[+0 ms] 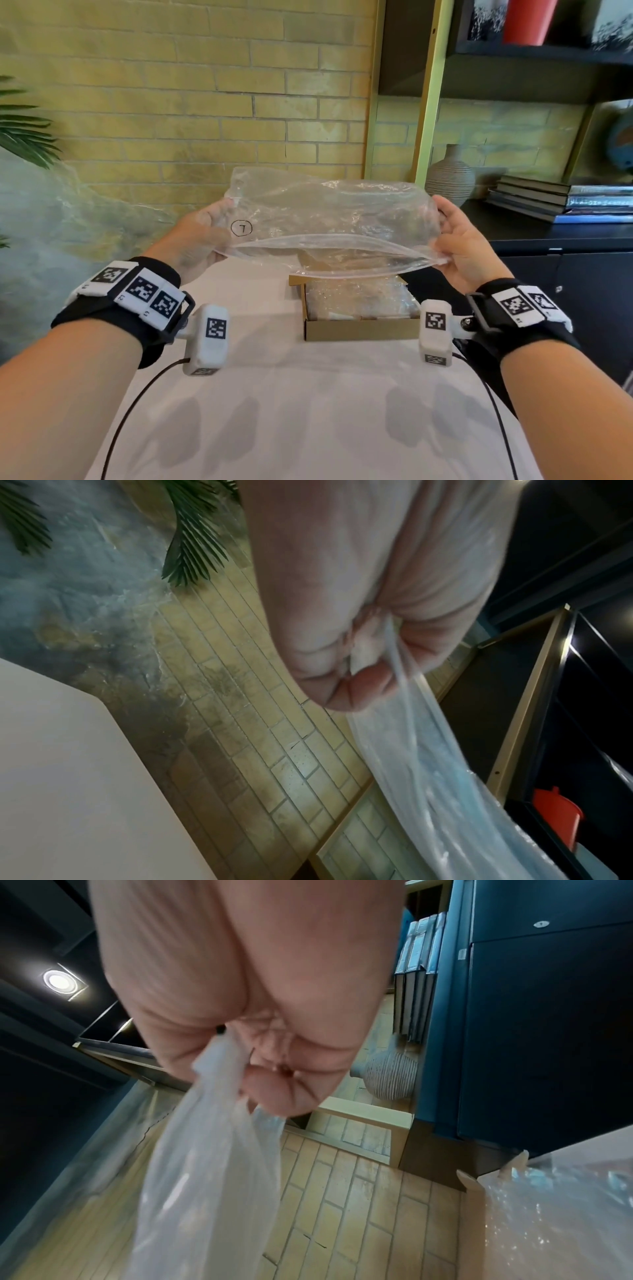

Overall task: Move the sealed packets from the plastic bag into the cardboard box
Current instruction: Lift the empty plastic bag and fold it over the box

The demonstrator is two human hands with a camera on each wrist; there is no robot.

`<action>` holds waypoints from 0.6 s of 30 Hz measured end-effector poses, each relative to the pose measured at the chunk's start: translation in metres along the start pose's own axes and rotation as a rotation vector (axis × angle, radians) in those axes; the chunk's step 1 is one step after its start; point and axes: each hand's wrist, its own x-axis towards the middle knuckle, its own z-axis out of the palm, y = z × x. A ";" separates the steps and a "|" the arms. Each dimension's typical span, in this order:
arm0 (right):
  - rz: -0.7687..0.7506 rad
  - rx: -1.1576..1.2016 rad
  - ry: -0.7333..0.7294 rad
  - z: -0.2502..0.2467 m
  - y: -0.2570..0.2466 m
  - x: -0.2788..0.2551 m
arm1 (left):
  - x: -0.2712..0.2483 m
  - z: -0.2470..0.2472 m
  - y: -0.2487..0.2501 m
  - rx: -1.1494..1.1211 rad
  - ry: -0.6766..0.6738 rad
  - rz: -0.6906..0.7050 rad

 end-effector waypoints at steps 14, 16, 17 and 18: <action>0.450 -0.328 0.120 0.001 0.015 0.011 | 0.012 0.005 -0.020 -0.080 0.169 0.022; 0.514 -0.231 0.061 0.001 0.016 0.005 | 0.013 0.006 -0.020 -0.103 0.146 0.019; 0.540 -0.183 0.034 0.000 0.016 0.003 | 0.013 0.006 -0.020 -0.125 0.133 0.018; 0.544 -0.157 0.018 -0.003 0.017 0.003 | 0.013 0.006 -0.019 -0.148 0.123 0.013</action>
